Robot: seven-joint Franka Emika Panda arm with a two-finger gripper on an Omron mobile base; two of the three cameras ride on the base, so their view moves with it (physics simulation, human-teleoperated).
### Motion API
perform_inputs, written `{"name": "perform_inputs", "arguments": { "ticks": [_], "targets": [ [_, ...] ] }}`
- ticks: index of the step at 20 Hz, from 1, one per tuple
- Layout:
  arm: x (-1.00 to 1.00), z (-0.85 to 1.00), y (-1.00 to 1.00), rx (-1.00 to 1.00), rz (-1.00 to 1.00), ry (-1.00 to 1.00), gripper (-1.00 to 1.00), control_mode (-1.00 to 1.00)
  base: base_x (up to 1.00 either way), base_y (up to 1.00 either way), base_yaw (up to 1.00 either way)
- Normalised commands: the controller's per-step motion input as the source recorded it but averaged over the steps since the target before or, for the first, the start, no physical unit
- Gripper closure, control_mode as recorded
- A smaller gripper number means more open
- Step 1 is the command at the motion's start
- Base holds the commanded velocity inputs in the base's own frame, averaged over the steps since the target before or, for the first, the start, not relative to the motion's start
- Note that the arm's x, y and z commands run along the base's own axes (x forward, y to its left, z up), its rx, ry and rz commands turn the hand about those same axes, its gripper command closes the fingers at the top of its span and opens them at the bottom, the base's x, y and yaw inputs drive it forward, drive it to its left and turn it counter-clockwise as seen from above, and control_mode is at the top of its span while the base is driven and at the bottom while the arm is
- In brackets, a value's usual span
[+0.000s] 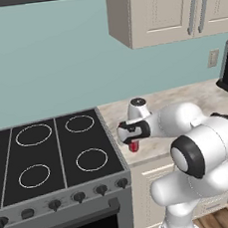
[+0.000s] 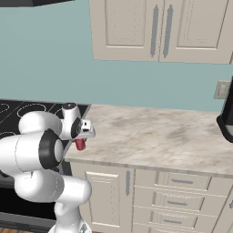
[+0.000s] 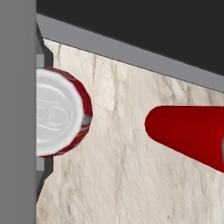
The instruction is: Four empty soda cans are scattered around the kitchen. Gather all the cans and cluster them next to the stove for recycling.
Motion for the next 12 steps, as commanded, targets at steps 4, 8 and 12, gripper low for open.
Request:
{"name": "perform_inputs", "arguments": {
  "ticks": [4,8,12],
  "targets": [
    [0.0,0.0,0.0,0.0,0.0,0.0,-1.0,-1.0,0.0,0.0,0.0],
    [-0.02,0.0,0.0,0.01,0.0,-0.02,-1.0,-1.0,0.0,0.0,0.0],
    [-0.01,0.01,-0.01,0.02,0.0,-0.01,-1.0,-1.0,0.0,0.0,0.0]
  ]
}}
